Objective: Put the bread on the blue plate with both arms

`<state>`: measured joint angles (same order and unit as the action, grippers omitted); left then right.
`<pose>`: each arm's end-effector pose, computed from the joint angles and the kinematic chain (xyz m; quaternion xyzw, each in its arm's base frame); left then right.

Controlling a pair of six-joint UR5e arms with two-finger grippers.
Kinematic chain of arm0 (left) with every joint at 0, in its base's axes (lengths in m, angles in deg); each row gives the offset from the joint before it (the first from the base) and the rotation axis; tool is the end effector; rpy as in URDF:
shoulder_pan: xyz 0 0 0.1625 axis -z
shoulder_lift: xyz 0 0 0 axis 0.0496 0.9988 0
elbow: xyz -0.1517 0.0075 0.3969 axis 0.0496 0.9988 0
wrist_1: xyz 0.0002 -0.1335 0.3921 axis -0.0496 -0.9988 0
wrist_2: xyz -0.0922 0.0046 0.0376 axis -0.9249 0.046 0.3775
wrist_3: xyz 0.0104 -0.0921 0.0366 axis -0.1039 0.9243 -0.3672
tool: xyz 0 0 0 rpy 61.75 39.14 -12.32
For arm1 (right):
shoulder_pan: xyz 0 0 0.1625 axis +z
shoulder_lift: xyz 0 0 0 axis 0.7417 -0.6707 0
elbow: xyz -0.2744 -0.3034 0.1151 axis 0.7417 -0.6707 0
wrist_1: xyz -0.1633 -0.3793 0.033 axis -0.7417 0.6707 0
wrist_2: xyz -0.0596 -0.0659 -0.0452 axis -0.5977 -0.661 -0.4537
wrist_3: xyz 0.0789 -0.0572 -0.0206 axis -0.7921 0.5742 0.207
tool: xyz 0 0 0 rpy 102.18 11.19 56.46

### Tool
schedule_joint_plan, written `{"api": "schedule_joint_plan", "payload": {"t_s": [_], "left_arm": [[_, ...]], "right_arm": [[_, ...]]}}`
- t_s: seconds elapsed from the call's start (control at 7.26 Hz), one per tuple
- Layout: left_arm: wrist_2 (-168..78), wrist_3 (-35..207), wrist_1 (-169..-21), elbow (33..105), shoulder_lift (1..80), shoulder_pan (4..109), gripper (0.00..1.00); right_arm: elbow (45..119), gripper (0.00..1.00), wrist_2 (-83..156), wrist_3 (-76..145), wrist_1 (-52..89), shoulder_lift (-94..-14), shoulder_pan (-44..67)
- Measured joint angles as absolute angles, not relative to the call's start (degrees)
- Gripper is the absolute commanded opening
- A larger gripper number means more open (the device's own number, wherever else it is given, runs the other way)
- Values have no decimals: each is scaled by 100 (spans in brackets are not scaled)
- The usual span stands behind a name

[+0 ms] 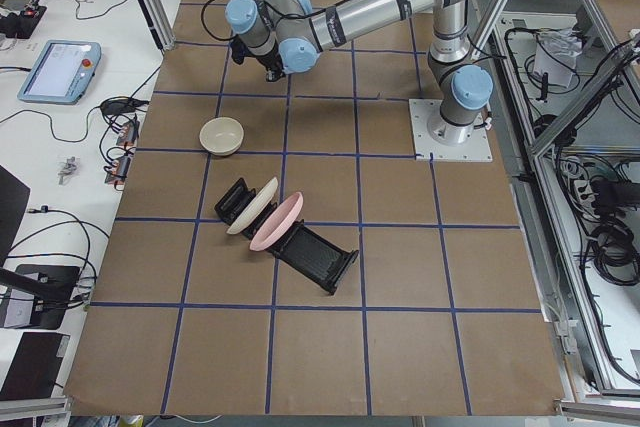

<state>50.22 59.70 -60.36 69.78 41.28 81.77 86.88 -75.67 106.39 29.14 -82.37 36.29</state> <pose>-0.1058 -0.5981 0.2974 -0.0356 -0.9823 -0.0950 0.1575 0.0906 -0.4395 0.4818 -0.4194 0.9075 0.0137 0.0172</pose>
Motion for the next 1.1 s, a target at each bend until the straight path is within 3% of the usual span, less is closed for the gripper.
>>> {"api": "schedule_joint_plan", "payload": {"t_s": [0.41,0.69,0.83,1.1], "left_arm": [[4748,7287,-5392,7083,4486,8840,17],[4672,7696,-5205,7087,4629,9015,91],[4662,7952,-5048,7087,4723,9053,100],[4650,8305,-4822,7070,4824,9089,100]], "right_arm": [[8281,9,-7460,10020,3143,-7766,3830],[7923,9,-7449,9719,3358,-7208,4156],[7824,9,-7450,9490,3586,-6939,4376],[7747,10,-7446,9298,4164,-6436,4832]]}}
